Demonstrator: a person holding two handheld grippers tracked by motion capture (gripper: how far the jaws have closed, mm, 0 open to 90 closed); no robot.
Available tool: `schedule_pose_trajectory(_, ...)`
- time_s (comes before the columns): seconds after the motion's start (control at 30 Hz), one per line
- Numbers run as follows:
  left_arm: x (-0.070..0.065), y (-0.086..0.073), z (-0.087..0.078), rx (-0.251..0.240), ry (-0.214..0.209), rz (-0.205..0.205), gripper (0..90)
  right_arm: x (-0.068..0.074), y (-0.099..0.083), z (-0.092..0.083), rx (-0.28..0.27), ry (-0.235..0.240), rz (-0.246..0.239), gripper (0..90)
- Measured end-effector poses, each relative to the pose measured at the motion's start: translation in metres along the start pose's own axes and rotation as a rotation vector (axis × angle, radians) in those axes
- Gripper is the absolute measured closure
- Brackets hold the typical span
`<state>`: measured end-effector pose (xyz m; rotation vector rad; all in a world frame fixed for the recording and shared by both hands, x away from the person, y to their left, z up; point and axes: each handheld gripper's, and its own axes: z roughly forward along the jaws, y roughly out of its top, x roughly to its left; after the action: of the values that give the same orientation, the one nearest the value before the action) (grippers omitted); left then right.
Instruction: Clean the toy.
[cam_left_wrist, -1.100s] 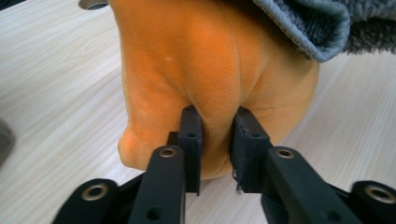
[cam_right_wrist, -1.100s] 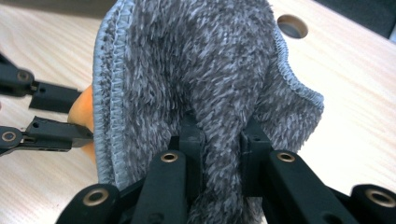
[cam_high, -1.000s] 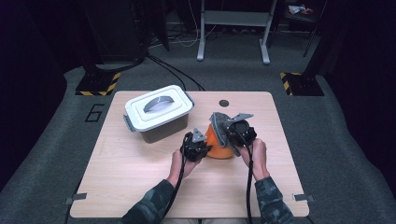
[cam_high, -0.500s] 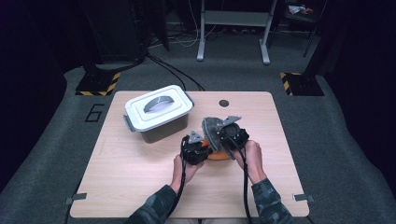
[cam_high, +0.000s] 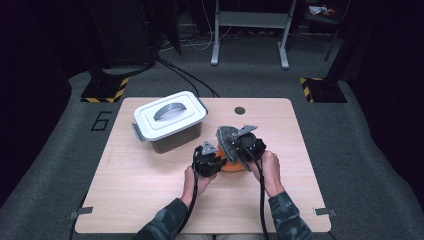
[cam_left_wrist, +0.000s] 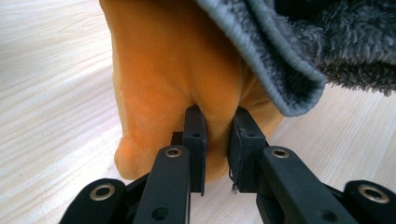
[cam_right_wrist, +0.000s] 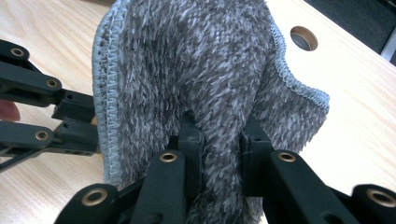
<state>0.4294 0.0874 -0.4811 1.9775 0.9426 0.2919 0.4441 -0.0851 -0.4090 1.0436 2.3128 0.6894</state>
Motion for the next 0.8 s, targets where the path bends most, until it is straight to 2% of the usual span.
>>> schedule_pose_trajectory(0.33,0.003,-0.002,0.001,-0.005,-0.008,-0.008,78.4,-0.015,-0.015,0.003,0.006,-0.01,0.052,74.9)
schedule_pose_trajectory(0.63,0.005,-0.003,0.001,-0.01,-0.01,-0.012,78.3,-0.03,-0.031,0.01,0.039,-0.029,0.111,74.8)
schedule_pose_trajectory(0.8,0.006,-0.003,0.001,-0.013,-0.012,-0.013,78.3,-0.038,-0.043,0.018,0.083,-0.033,0.146,74.7)
